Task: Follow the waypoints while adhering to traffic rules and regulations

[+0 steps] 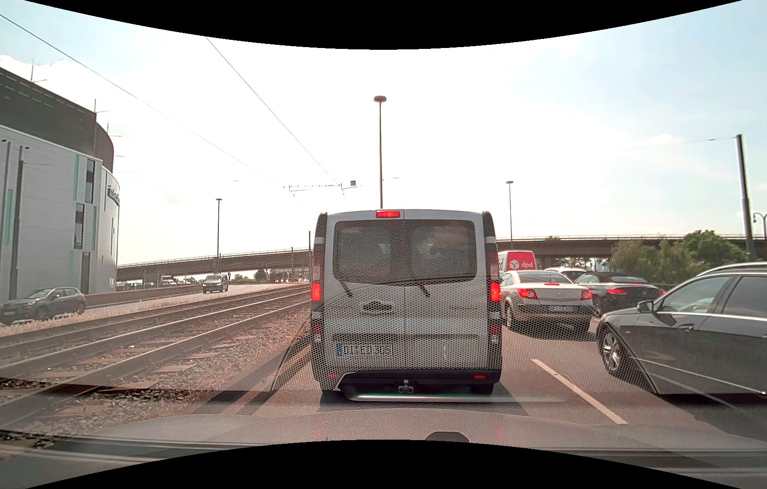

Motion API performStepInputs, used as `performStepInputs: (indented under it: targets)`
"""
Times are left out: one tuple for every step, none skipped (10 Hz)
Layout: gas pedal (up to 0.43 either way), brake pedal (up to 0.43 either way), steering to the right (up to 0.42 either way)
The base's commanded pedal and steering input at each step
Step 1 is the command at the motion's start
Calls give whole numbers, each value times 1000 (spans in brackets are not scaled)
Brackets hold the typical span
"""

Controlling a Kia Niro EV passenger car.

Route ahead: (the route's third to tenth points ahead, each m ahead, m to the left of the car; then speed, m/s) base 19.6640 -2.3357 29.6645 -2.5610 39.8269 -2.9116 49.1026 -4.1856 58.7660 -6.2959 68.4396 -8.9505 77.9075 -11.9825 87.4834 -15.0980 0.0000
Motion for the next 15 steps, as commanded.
performStepInputs:
  targets:
    - [0,250,-3]
    - [0,244,-3]
    - [0,250,-3]
    - [0,250,-3]
    - [0,250,-3]
    - [0,250,-3]
    - [0,244,-3]
    - [0,244,-3]
    - [0,244,-3]
    - [0,250,-3]
    - [0,244,-3]
    - [0,250,-3]
    - [0,250,-3]
    - [0,244,-3]
    - [0,244,-3]
